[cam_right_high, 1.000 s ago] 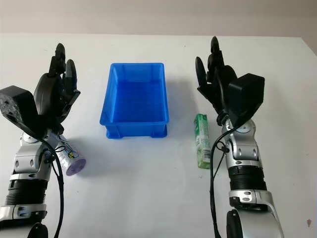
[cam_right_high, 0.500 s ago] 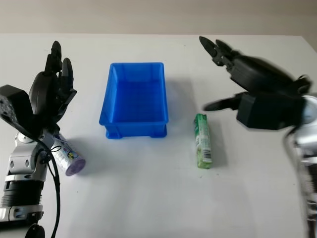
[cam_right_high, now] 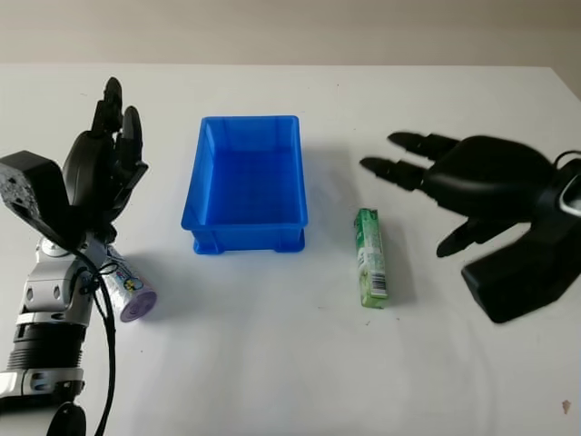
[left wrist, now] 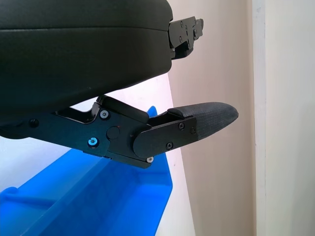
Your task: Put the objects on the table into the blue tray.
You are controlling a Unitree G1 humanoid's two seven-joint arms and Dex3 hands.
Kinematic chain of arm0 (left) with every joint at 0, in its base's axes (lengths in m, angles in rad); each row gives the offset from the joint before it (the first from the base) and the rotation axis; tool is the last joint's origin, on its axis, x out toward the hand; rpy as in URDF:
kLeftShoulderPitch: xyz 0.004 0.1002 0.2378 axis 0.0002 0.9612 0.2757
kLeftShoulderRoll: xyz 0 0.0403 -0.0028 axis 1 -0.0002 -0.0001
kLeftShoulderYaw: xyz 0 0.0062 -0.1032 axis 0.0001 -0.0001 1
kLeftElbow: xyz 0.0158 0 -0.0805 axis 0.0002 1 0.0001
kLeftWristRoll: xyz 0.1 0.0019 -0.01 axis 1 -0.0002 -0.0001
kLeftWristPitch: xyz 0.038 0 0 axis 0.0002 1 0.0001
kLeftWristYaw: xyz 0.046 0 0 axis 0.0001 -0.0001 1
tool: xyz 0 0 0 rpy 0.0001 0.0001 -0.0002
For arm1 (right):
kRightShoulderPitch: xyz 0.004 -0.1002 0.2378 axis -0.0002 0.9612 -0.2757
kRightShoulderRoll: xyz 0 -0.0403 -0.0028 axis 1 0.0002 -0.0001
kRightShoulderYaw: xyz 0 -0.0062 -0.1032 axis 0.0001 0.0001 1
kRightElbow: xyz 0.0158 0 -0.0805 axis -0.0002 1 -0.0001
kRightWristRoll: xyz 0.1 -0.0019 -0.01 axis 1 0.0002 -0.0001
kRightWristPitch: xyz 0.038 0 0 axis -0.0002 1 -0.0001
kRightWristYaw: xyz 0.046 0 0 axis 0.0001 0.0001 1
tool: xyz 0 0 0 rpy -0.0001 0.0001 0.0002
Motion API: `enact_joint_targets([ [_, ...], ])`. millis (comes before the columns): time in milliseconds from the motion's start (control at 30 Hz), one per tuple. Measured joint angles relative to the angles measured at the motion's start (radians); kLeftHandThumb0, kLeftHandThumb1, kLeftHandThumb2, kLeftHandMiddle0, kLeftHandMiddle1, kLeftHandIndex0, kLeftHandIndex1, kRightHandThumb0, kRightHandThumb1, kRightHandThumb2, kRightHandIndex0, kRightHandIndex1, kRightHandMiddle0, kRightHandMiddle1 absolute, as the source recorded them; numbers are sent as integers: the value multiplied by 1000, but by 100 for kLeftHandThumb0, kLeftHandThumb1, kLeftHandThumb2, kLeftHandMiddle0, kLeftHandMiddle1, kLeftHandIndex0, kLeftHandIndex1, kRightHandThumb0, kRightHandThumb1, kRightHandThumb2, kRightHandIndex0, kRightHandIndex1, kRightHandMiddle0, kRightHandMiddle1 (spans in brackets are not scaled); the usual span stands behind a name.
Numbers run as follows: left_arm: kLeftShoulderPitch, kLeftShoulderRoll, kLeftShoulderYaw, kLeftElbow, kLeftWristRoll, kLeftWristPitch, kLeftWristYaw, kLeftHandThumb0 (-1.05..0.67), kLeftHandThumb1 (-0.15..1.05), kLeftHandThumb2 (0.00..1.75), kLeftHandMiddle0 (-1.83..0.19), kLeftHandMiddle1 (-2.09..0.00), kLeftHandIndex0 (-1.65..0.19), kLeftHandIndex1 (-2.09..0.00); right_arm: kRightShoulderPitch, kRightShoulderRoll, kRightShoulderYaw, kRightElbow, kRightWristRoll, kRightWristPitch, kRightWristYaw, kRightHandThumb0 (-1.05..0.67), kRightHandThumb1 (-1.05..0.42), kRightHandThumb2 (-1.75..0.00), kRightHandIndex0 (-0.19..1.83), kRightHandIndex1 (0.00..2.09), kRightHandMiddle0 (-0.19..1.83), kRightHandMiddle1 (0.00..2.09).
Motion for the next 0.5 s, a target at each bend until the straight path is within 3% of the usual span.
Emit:
enact_joint_targets([
  [100,0,-2,0,0,0,0,5,-72,105,65,19,0,19,0,-18,4,39,51,-53,-71,-59,-30,-91,-7,-1,7,3,7],
  [133,0,-3,0,0,-1,-1,5,-72,105,65,19,0,19,0,-26,8,51,66,-77,-95,-96,-17,-99,-16,-1,7,3,7],
  [233,0,-4,0,0,-7,-2,2,-73,105,65,19,0,19,0,-45,31,81,100,-139,-148,-201,-6,-104,-33,-1,6,3,6],
  [500,1,1,-1,-9,-2,6,7,-73,105,66,19,0,19,0,-124,84,149,180,-213,-250,-336,-4,-105,-30,3,7,6,6],
])
